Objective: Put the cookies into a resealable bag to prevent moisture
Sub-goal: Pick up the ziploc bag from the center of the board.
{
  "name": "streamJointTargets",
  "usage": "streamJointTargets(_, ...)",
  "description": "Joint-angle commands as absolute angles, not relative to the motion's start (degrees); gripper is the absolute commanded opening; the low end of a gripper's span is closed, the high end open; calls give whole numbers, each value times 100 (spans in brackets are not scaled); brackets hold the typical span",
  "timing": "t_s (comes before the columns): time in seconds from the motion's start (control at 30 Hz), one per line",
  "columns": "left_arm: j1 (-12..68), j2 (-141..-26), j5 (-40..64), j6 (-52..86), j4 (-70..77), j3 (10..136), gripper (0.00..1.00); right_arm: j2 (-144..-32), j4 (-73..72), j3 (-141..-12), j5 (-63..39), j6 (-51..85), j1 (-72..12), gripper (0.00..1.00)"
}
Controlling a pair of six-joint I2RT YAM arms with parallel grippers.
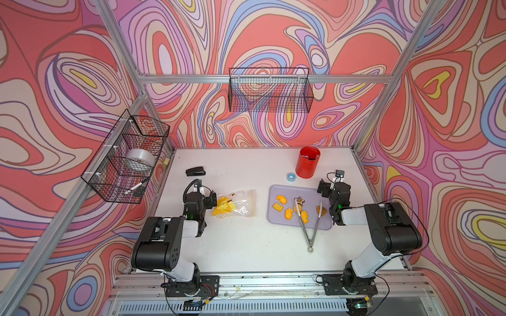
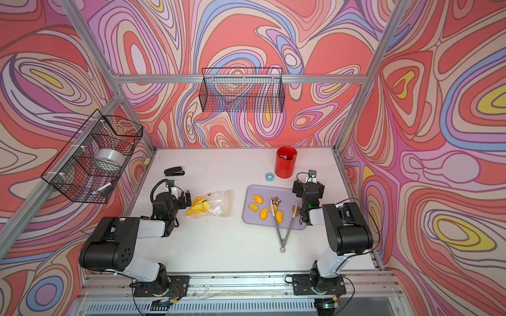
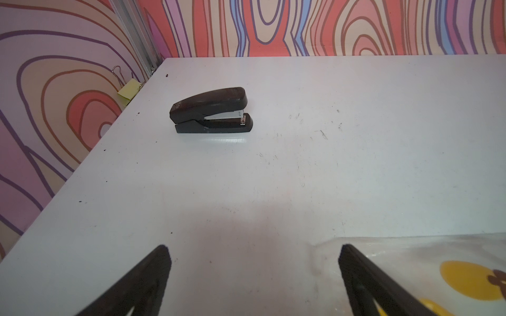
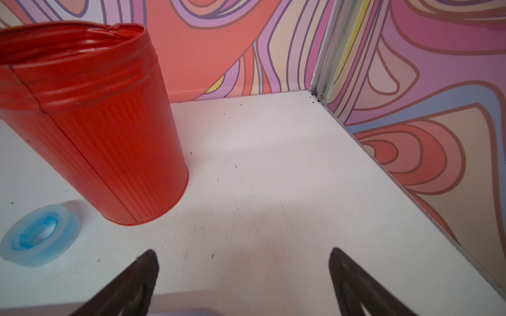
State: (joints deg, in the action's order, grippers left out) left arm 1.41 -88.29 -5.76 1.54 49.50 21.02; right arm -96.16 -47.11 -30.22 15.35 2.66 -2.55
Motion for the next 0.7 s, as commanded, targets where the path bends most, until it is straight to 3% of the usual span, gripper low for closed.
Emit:
streamJointTargets(0.0,104,-8834,-514,116,5062,2174,100,-9642,-4759,-3025,1503,291,-218,98)
streamJointTargets(0.33,110,-8708,-605,145,4920,2232,100,-9601,-4856,-2956,1498,276,-215,99)
streamJointTargets(0.5,363,-7468,-933,17,3559,2475,100,-8679,-3639,-3303,1723,312,-255,98)
streamJointTargets(0.67,530,-6680,-749,1235,1126,3530,99,-7950,-2167,-3795,1591,882,-270,98)
